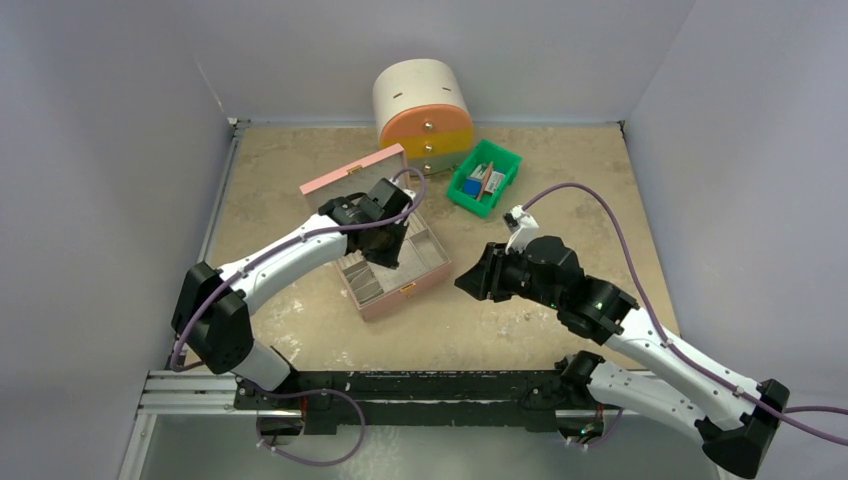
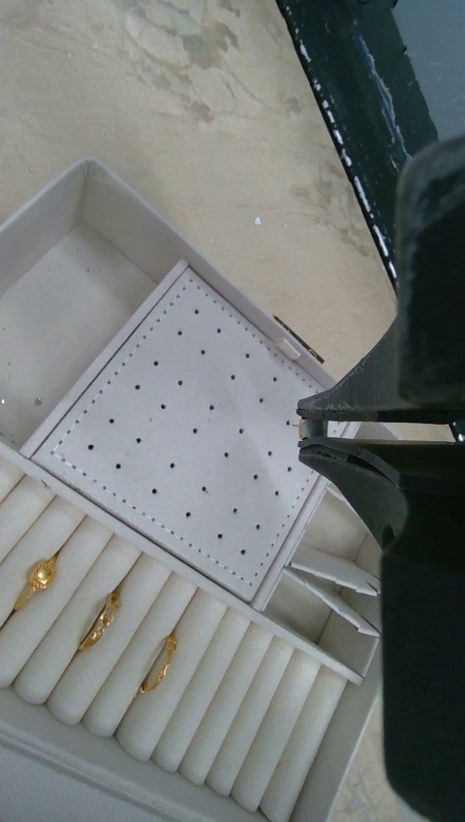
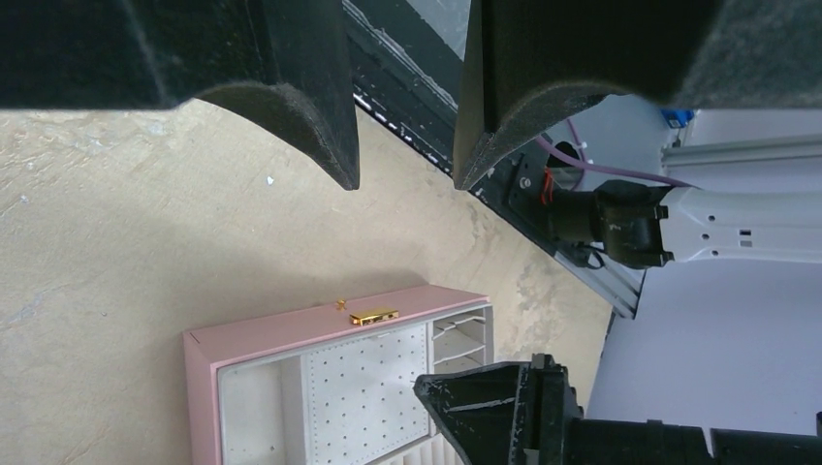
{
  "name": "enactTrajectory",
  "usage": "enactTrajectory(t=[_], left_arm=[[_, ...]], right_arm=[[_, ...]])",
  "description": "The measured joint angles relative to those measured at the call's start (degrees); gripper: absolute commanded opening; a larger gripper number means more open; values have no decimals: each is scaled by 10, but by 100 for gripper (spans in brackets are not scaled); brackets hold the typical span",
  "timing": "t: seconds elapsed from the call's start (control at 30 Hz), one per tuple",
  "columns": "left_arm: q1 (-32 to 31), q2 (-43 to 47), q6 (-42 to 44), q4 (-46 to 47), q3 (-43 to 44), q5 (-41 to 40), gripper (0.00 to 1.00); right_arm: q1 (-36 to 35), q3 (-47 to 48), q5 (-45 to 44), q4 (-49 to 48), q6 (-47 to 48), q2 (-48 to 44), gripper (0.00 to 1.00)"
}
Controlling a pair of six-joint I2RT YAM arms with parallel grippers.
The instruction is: Organize the mixed jewelry
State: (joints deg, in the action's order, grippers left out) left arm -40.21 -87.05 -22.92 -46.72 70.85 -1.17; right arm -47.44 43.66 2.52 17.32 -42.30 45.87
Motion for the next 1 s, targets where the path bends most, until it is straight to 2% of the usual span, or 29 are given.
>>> enactTrajectory(t=[0.4, 1.0], left_arm=[[-1, -49, 15, 2, 4, -19, 0], [-1, -50, 24, 24, 7, -19, 0]], right_arm=[[0, 0, 0, 4, 3, 0, 43], [0, -1, 1, 4, 3, 1, 43]])
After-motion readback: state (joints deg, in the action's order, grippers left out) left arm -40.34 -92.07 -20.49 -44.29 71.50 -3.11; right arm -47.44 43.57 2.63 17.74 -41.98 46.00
